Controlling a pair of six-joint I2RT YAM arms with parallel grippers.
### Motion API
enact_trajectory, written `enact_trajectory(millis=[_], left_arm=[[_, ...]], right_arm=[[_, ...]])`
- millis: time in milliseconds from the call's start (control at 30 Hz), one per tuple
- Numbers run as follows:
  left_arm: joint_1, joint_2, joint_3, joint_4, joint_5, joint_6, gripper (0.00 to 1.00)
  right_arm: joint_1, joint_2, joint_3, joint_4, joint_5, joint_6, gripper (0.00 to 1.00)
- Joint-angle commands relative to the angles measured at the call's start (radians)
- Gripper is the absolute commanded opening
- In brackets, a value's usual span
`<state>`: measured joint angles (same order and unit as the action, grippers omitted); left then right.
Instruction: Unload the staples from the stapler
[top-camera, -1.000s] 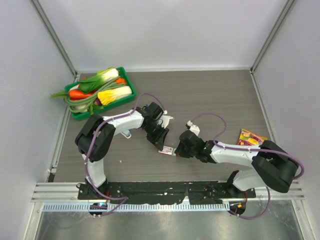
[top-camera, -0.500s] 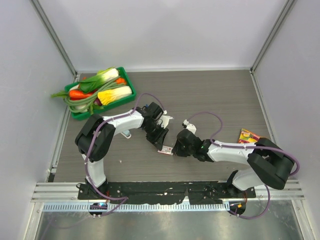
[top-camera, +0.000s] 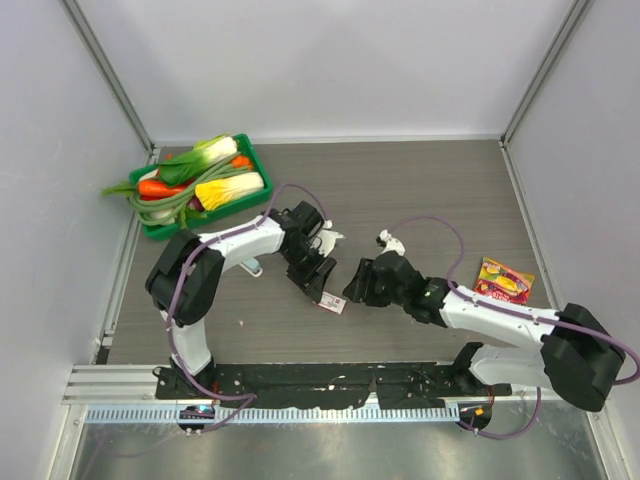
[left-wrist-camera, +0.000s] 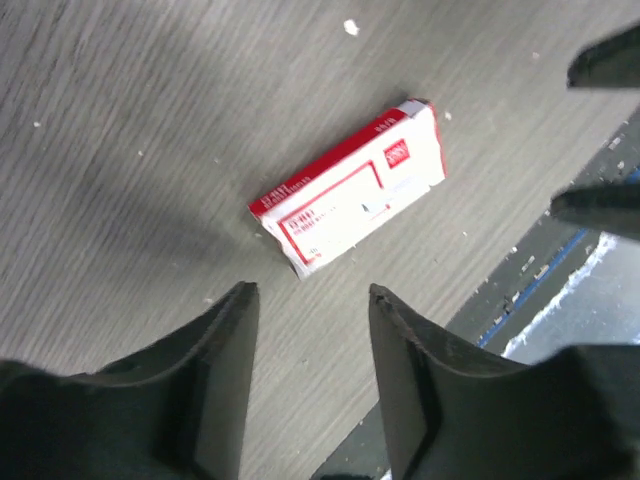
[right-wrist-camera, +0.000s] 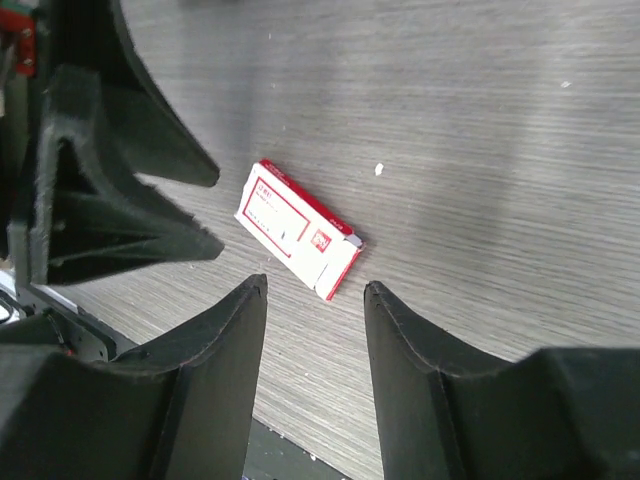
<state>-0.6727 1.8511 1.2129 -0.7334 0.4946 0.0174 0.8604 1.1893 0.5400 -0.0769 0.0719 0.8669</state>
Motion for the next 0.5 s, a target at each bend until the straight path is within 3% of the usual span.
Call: enact_trajectory(millis=[0,200,333,467], left_arm=[[0.005,-0.098,0.105,-0.156,0.050,0.071,0.55],[0.056,-0.237,0.233,-0.331,0.088,0.101,0.67],[0.123,-0.346,0.293,-0.389,-0.006,0.105,0.73],[0.171,-0.435,0.239,-0.403,-0.120,0.093,0.75]], right_arm=[[-0.043,-0.079,0.005,-0.061,0.003,-0.037,0.49],[-0.073,-0.093,0.066,-0.127,0.015,-0.123,0.49],[-0.075,-0.019,0.207,-0.214,0.072,-0.169,0.53],[-0.075,0.023,0.291,-0.262,0.080,-0.226,0.54]])
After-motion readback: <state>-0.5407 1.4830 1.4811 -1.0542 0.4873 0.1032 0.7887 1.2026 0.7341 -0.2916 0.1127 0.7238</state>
